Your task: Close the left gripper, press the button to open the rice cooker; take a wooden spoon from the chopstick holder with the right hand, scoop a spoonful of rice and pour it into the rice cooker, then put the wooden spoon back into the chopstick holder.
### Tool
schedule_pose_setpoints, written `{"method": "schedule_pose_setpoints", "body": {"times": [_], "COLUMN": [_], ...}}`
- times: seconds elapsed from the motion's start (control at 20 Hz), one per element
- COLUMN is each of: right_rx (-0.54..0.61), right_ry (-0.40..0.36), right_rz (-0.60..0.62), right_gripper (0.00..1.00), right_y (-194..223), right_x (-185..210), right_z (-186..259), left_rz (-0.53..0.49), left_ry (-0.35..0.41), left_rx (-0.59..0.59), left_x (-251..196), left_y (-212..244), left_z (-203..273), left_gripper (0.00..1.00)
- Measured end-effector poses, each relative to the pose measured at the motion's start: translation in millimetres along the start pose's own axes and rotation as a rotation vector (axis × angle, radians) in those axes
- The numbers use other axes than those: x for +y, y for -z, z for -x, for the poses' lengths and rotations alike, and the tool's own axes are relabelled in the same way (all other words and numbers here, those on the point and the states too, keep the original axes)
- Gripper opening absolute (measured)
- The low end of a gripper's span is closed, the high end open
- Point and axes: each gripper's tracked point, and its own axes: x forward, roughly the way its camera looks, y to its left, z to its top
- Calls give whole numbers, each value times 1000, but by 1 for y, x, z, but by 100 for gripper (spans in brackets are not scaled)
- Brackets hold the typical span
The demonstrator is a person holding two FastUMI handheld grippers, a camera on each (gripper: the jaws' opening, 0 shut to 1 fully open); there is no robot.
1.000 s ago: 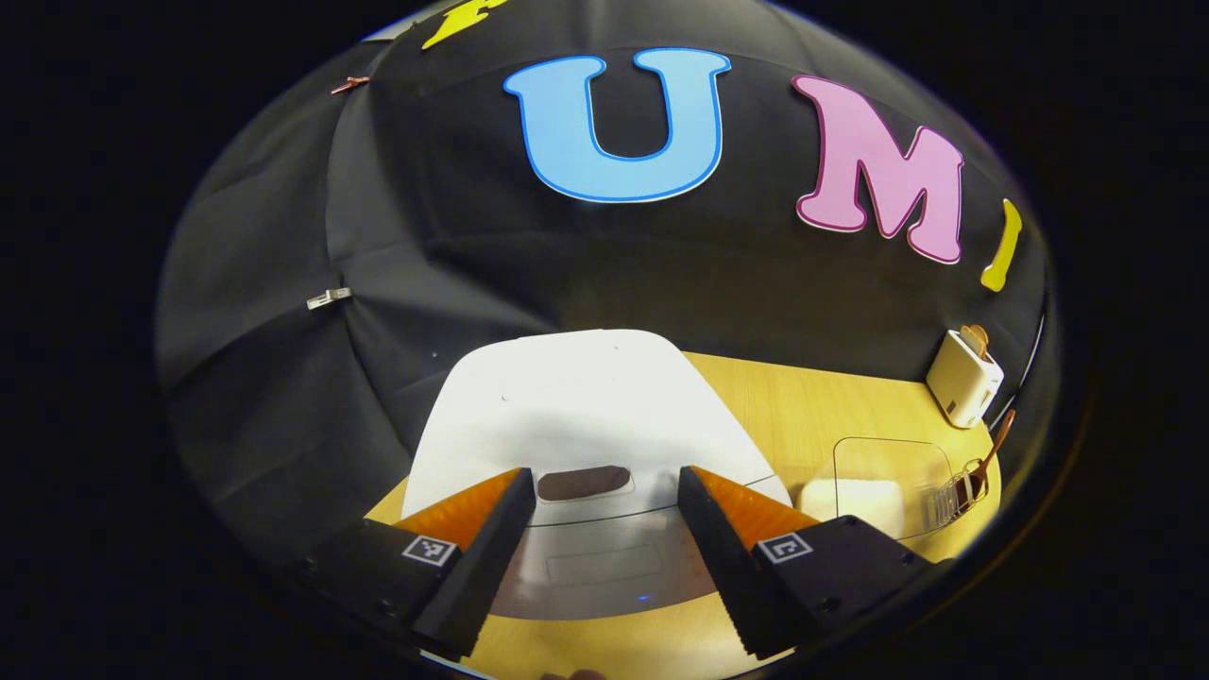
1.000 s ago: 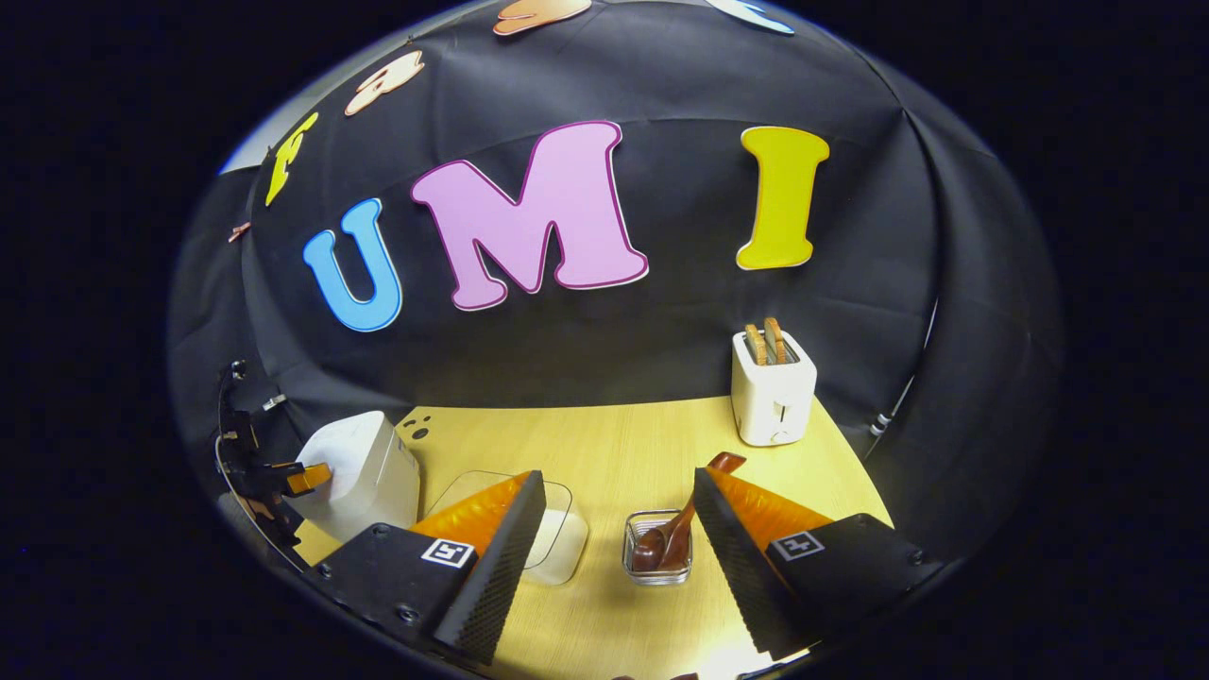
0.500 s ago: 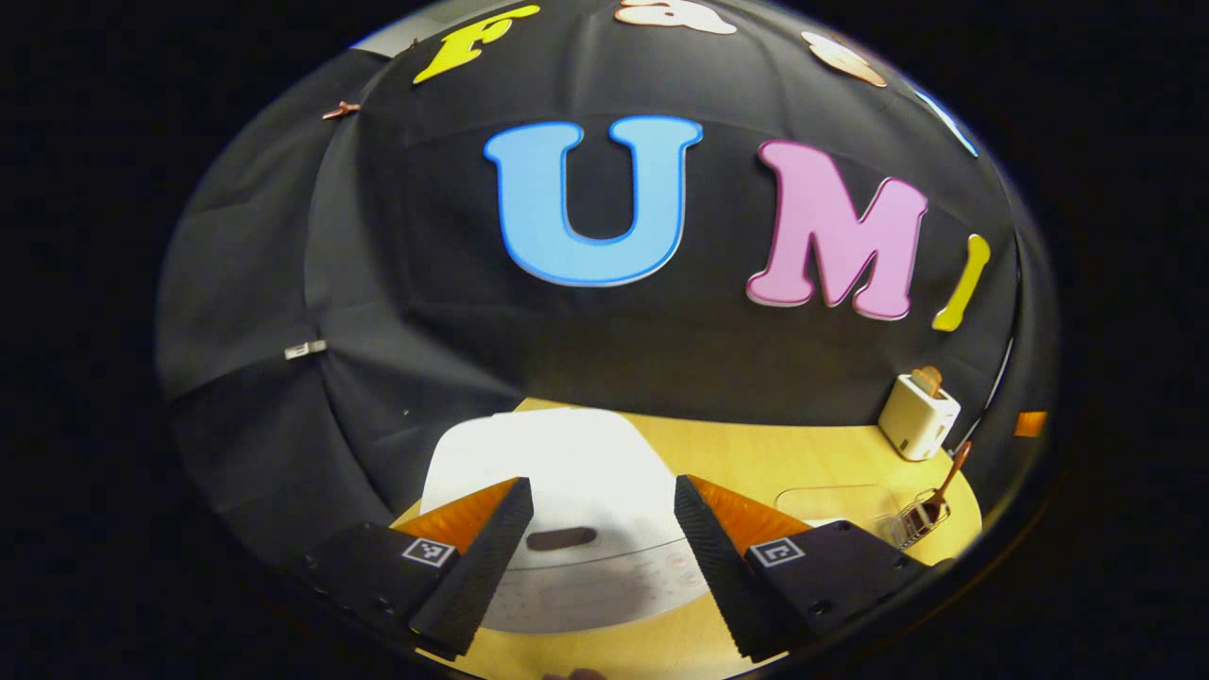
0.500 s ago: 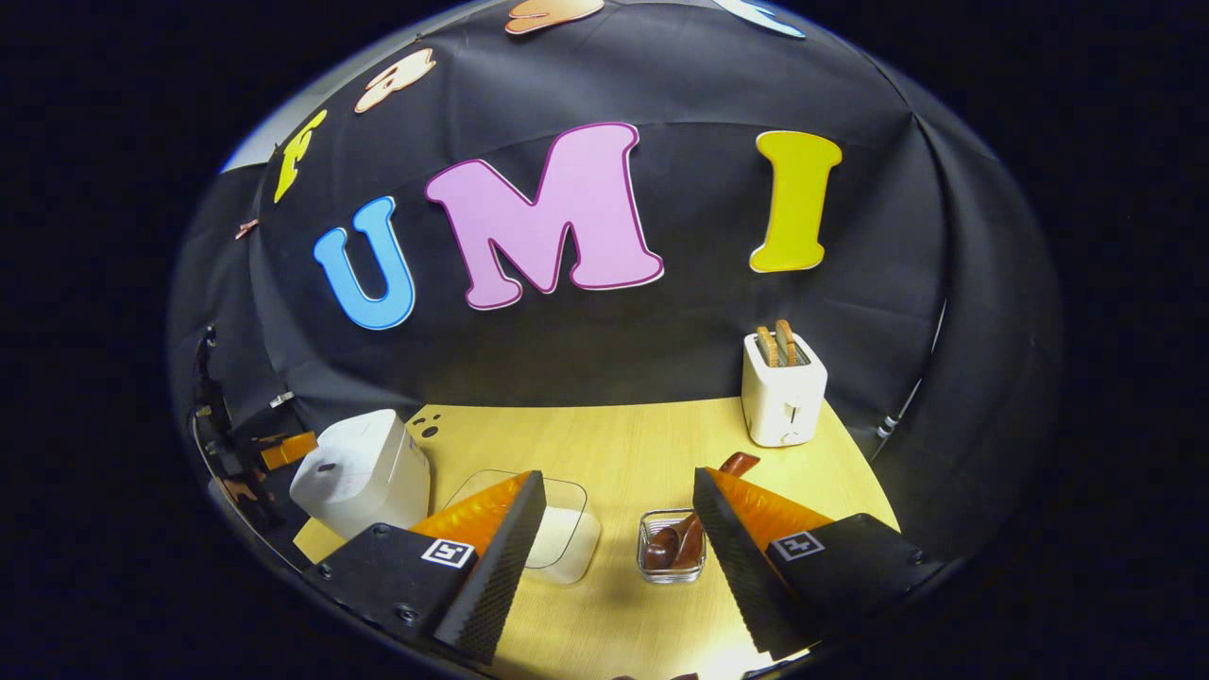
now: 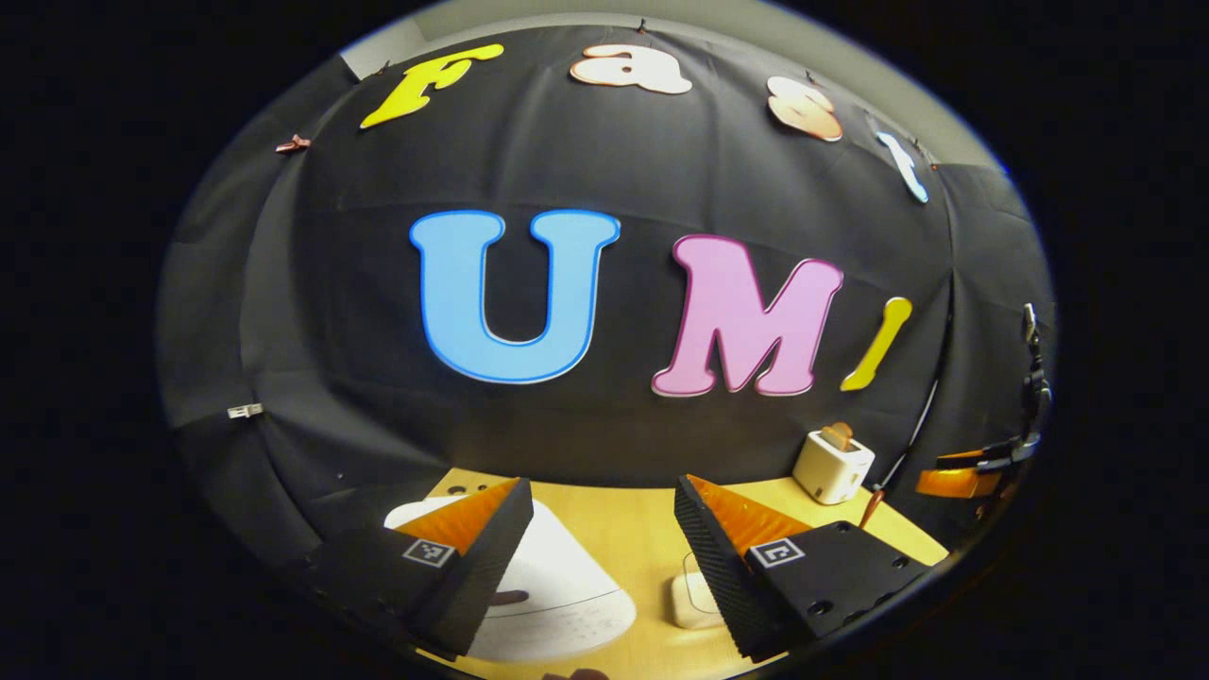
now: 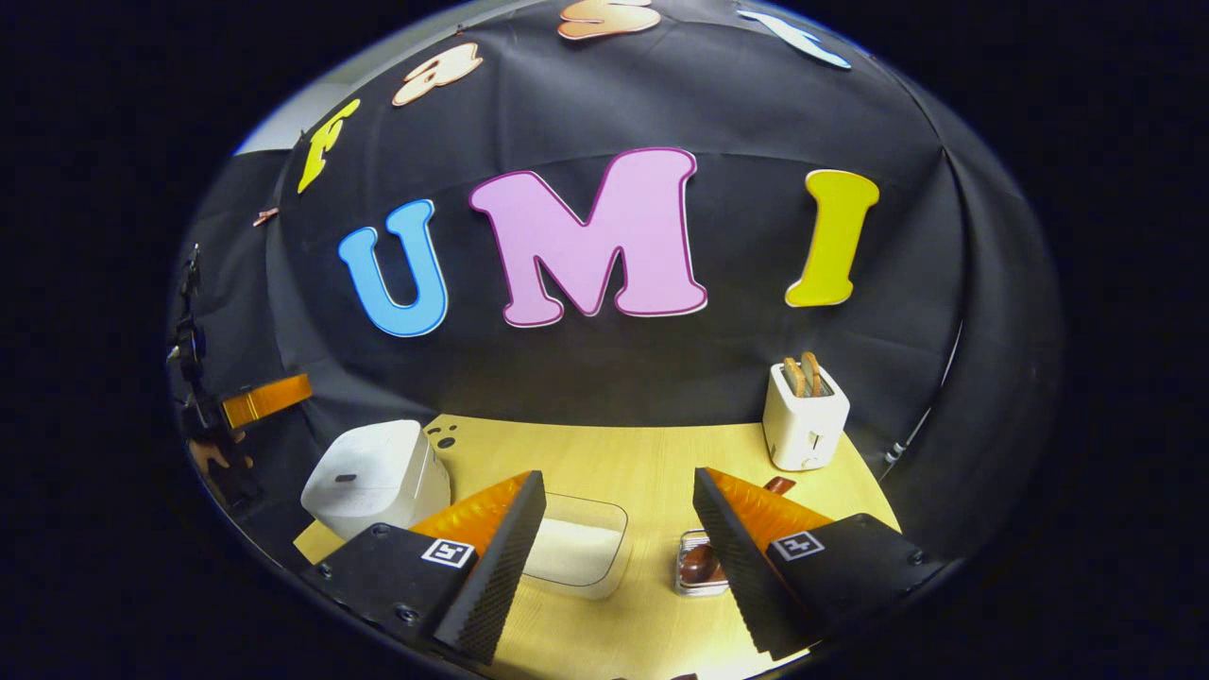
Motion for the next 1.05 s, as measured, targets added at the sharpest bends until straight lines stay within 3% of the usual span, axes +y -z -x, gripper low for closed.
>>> {"method": "schedule_pose_setpoints", "body": {"times": [0.25,0.5,1.05], "right_rx": [-36,-73,-50], "right_ry": [33,72,66], "right_rz": [7,-16,-5], "right_gripper": [98,97,98], "right_y": [-6,-10,-16], "right_x": [28,52,65], "right_z": [4,14,4], "left_rz": [-2,-1,46], "left_ry": [112,172,130], "left_rx": [-32,-54,-74], "left_x": [2,18,48], "left_y": [-7,-8,-8], "left_z": [5,6,6], "left_gripper": [97,97,97]}}
